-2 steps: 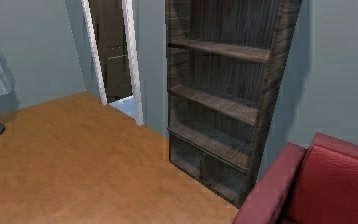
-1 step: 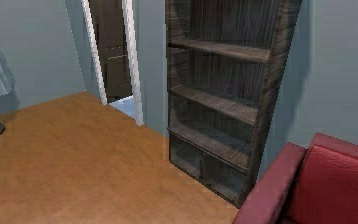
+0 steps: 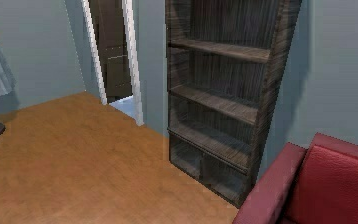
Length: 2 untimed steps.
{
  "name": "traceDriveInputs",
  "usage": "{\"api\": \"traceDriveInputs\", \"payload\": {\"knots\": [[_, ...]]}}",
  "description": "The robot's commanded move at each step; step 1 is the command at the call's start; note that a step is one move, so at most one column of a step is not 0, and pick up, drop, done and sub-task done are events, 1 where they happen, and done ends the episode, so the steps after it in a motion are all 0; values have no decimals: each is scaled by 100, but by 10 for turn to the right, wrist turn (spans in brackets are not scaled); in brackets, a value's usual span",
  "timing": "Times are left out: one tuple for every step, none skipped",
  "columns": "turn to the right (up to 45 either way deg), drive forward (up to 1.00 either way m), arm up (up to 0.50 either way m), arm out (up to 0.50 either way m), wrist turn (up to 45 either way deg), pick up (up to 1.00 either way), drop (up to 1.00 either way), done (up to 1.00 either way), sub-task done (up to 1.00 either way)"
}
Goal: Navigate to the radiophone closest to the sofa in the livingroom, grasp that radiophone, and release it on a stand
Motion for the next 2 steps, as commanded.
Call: {"api": "traceDriveInputs", "payload": {"knots": [[0,0,0,0,450,0,0,0,0],[0,0,0,0,30,0,0,0,0]]}}
